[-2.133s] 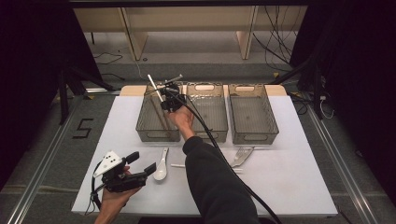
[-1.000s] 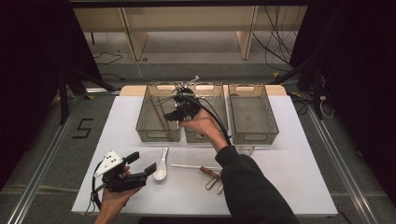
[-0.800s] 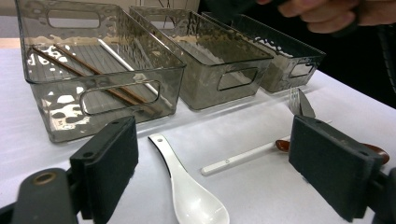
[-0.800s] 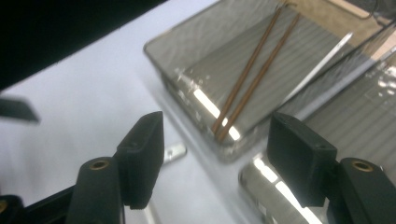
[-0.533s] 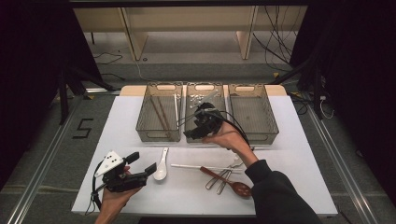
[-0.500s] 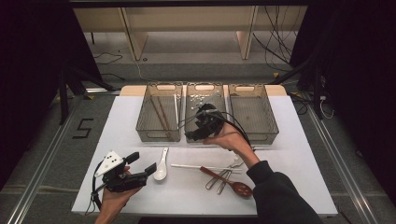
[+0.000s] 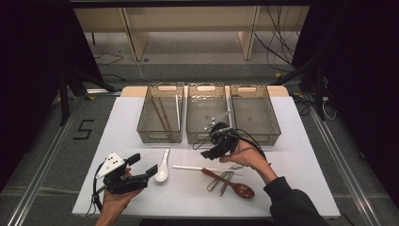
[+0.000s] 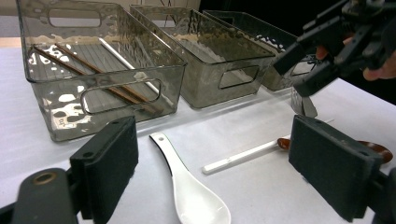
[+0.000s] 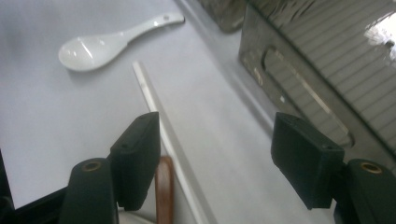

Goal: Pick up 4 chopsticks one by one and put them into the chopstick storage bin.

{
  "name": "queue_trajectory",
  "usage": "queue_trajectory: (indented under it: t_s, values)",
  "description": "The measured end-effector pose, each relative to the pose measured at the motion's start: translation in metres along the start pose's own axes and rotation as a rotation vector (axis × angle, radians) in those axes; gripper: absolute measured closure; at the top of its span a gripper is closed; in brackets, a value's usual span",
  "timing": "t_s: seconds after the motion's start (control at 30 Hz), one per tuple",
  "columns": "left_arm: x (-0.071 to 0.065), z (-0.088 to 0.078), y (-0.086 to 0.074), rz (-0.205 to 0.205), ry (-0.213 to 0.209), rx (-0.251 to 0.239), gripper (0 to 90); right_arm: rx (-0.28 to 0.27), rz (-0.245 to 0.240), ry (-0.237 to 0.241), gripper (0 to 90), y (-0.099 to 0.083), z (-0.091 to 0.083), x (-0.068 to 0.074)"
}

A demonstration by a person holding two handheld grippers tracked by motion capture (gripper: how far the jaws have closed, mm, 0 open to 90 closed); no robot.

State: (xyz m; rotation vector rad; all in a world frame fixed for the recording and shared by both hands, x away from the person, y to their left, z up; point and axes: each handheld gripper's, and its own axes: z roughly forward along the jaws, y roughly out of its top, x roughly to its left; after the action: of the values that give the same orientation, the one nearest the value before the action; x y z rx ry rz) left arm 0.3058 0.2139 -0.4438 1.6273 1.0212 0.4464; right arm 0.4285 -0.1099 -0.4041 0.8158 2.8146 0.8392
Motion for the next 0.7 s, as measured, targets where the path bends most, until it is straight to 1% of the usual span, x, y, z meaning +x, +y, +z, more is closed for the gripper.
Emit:
queue_trajectory:
  t_s: [0.07,0.27,0.3,0.4,0.7]
  values:
    - [0.0,0.0,0.0,-0.002,0.0,-0.001,15.5,0.016,0.008,0.004,33.7,-0.005,0.002,-0.001]
    - [0.0,0.0,0.0,-0.003,0.001,-0.001,15.5,0.043,0.004,-0.004,33.4,-0.017,0.005,-0.003]
    - [0.0,0.0,0.0,-0.002,0.0,-0.001,15.5,0.052,0.01,-0.004,33.4,-0.019,0.006,-0.002]
    - [0.0,0.0,0.0,-0.004,0.001,-0.002,15.5,0.074,-0.001,-0.013,33.7,-0.022,0.008,-0.003]
    - [0.0,0.0,0.0,-0.002,0.0,-0.001,15.5,0.14,-0.008,-0.008,37.8,-0.033,0.016,-0.005]
